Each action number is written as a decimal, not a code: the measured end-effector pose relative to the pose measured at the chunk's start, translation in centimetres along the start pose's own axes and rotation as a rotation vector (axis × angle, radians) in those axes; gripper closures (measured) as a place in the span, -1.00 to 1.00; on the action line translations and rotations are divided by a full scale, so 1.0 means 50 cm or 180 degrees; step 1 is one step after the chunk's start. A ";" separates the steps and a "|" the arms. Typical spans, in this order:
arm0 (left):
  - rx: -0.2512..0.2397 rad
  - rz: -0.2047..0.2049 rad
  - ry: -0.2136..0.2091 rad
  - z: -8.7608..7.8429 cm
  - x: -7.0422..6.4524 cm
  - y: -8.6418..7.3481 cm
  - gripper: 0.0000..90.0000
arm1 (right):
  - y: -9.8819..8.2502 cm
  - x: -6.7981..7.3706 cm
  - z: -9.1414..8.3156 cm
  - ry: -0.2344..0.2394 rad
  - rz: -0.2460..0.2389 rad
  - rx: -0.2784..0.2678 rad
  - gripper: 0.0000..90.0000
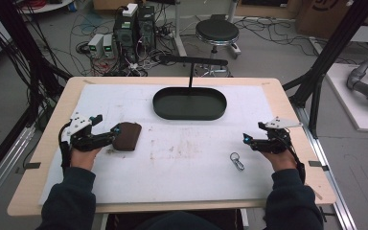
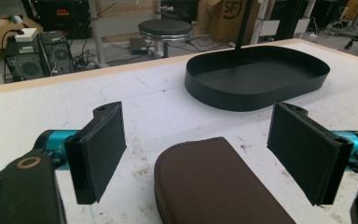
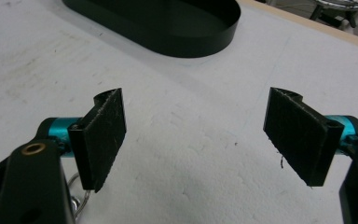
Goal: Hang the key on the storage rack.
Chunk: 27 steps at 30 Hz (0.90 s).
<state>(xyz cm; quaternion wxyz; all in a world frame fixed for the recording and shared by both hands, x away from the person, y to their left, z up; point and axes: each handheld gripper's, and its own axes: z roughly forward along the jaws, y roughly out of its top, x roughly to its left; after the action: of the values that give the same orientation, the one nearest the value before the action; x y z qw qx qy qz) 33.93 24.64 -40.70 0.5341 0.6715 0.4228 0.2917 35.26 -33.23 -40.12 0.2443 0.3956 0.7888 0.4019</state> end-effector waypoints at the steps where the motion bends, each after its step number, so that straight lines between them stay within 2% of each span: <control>1: 0.0000 -0.0018 -0.0007 0.001 0.001 0.000 -0.57 | -0.002 0.001 0.001 0.0020 -0.0044 0.0029 -0.53; 4: -0.0028 -0.0082 0.0006 0.003 0.002 0.000 -0.57 | -0.008 0.006 -0.001 0.0058 -0.0075 0.0082 -0.52; 8: -0.0008 -0.0088 0.0014 0.009 0.005 -0.002 -0.56 | -0.014 0.004 -0.005 0.0110 -0.0138 0.0047 -0.52; 11: -0.0006 -0.0096 0.0026 0.010 0.006 -0.003 -0.56 | -0.016 0.003 -0.003 0.0169 -0.0156 0.0070 -0.42; 12: -0.0009 -0.0080 0.0026 0.009 0.006 -0.002 -0.56 | -0.017 0.006 -0.002 0.0249 -0.0220 0.0096 -0.35; 16: -0.0022 -0.0026 0.0032 0.005 0.005 0.000 -0.55 | -0.020 0.013 0.000 0.0413 -0.0284 0.0139 -0.21; 20: -0.0031 -0.0035 0.0038 0.000 0.005 0.001 -0.54 | -0.024 0.020 0.002 0.0629 -0.0354 0.0223 0.01; 24: -0.0002 -0.0022 0.0008 0.003 0.001 -0.002 -0.54 | -0.028 0.028 0.004 0.0942 -0.0320 0.0308 0.19; 27: 0.0018 -0.0015 0.0013 0.005 0.001 -0.003 -0.52 | -0.030 0.034 0.017 0.1151 -0.0346 0.0427 0.30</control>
<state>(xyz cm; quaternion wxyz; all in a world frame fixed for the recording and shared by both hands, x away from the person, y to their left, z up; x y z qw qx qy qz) 34.14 24.57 -40.90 0.5320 0.6714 0.4263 0.2907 34.28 -32.01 -41.94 0.0932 0.2892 0.8651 0.3992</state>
